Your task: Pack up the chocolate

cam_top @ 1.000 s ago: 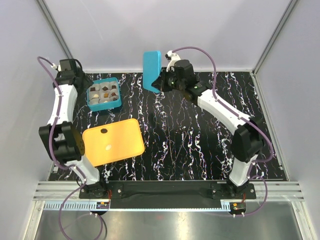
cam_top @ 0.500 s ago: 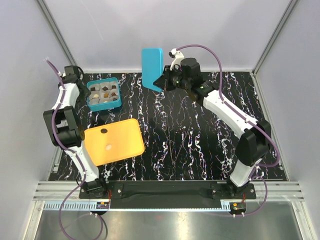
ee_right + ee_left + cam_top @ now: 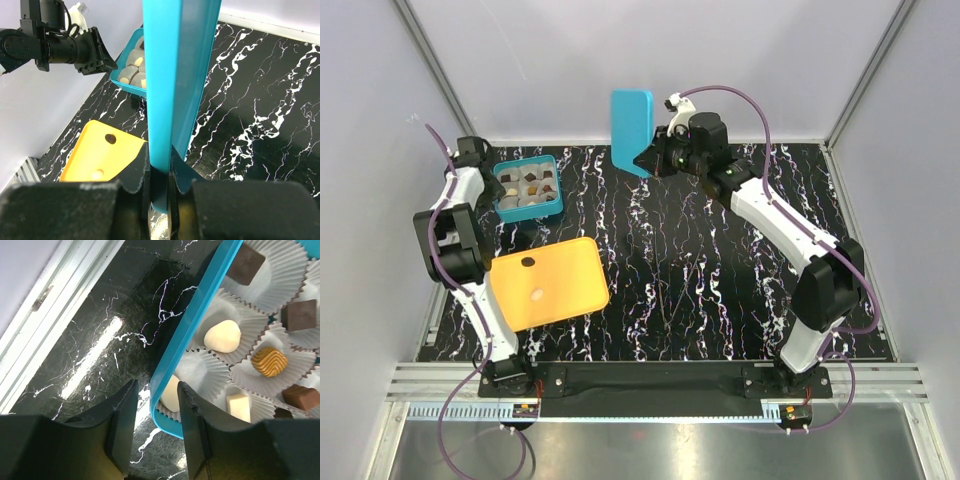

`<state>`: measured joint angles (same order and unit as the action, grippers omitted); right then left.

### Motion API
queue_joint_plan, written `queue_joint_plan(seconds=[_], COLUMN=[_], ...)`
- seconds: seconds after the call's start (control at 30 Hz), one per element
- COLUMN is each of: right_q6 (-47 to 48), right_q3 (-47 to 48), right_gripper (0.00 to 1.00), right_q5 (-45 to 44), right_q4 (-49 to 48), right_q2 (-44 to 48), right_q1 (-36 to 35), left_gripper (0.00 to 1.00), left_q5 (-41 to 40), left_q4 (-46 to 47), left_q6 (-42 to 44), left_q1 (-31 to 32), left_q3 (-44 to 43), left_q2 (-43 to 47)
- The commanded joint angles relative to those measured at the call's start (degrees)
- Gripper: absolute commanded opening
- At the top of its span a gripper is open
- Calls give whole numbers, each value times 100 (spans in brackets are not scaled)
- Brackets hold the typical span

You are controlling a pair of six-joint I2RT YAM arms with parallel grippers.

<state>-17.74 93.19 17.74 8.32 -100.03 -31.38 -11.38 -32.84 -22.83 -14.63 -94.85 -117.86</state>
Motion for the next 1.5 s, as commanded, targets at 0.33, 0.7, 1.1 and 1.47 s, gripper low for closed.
queue_joint_plan(seconds=[0.33, 0.7, 1.1, 1.47], right_q6=[113, 104, -160, -687], right_q3=[-116, -468, -898, -277], right_gripper=[0, 0, 0, 0], right_q5=[160, 125, 423, 1899], right_q4=[-445, -515, -779, -1710], right_q2=[203, 273, 195, -1000], right_q1=[123, 158, 342, 422], left_gripper=[17, 0, 0, 25], left_q5=[610, 707, 1015, 1076], left_q4=[489, 708, 1043, 1315], left_q6=[261, 428, 631, 508], left_q1=[118, 829, 1823, 2087], left_q3=[-210, 71, 458, 960], left_q2=[-272, -71, 273, 413])
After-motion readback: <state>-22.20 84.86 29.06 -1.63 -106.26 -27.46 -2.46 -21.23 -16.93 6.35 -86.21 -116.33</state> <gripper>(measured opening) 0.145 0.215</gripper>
